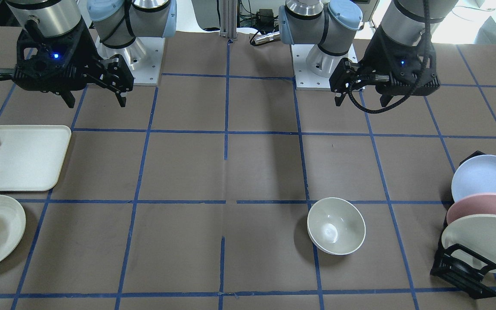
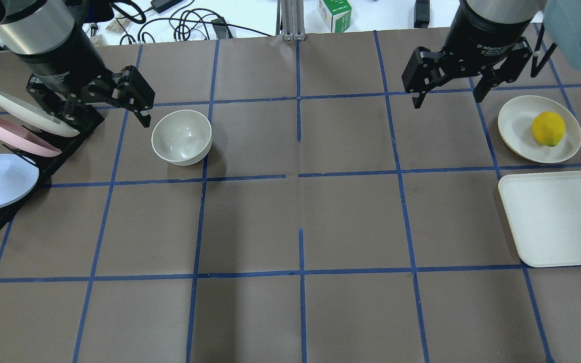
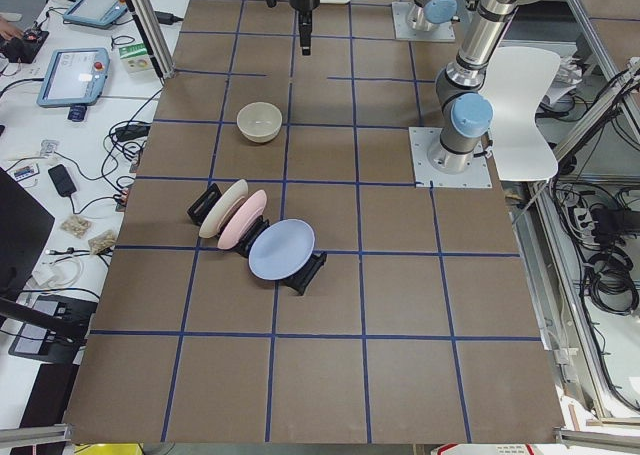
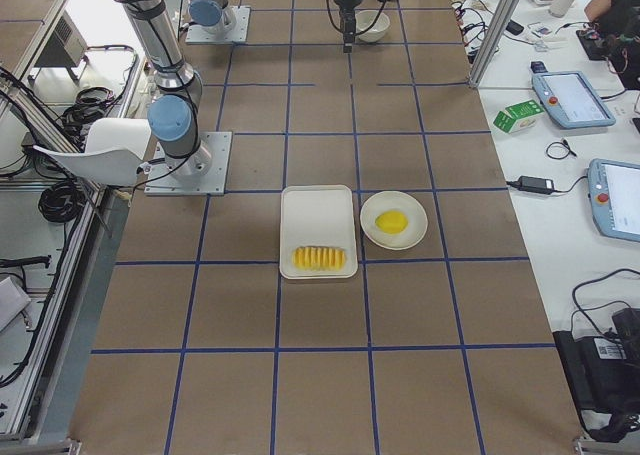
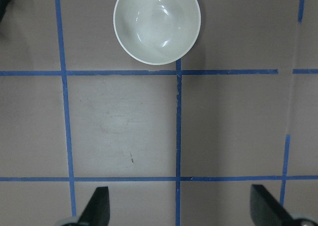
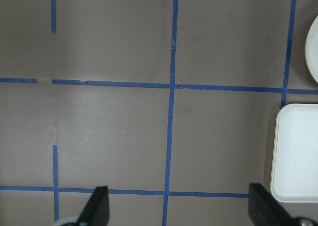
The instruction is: Place bowl and put lemon in it
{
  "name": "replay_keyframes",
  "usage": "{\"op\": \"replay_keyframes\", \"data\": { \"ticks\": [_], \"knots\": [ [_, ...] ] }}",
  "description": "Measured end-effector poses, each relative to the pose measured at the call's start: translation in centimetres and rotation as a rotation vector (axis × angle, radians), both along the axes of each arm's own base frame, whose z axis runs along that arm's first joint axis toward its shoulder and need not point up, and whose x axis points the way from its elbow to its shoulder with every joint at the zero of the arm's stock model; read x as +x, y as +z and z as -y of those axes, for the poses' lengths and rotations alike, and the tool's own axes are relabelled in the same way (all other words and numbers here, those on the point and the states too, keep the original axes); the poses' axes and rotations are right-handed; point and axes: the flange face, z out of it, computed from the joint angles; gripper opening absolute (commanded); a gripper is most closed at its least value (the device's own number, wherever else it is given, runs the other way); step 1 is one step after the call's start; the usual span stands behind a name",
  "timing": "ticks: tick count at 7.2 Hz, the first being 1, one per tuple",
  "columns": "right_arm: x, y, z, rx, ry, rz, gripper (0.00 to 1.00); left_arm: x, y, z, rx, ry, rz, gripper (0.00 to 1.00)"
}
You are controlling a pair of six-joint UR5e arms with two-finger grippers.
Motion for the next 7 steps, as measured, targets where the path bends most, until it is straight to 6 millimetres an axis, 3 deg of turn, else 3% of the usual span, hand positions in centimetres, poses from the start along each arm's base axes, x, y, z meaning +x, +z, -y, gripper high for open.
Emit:
{"op": "replay_keyframes", "data": {
  "ticks": [3,4,5,6,7],
  "knots": [
    [0.0,0.0,0.0,-0.002,0.005,-0.001,1.0,0.3,-0.6,0.4,0.008,-0.011,-0.003,1.0],
    [-0.2,0.2,0.2,-0.009,0.003,-0.001,1.0,1.5,-2.3,2.0,0.015,-0.042,-0.008,1.0],
    [-1.3,0.4,0.8,-0.019,-0.002,-0.008,1.0,3.3,-5.6,5.2,0.008,-0.078,-0.014,1.0],
    [-4.4,0.2,1.8,-0.016,-0.006,-0.023,1.0,4.9,-9.6,9.0,-0.003,-0.09,-0.02,1.0],
    [-9.8,-0.1,2.8,-0.006,-0.004,-0.033,1.0,6.2,-13.9,12.1,-0.005,-0.09,-0.027,1.0]
  ]
}}
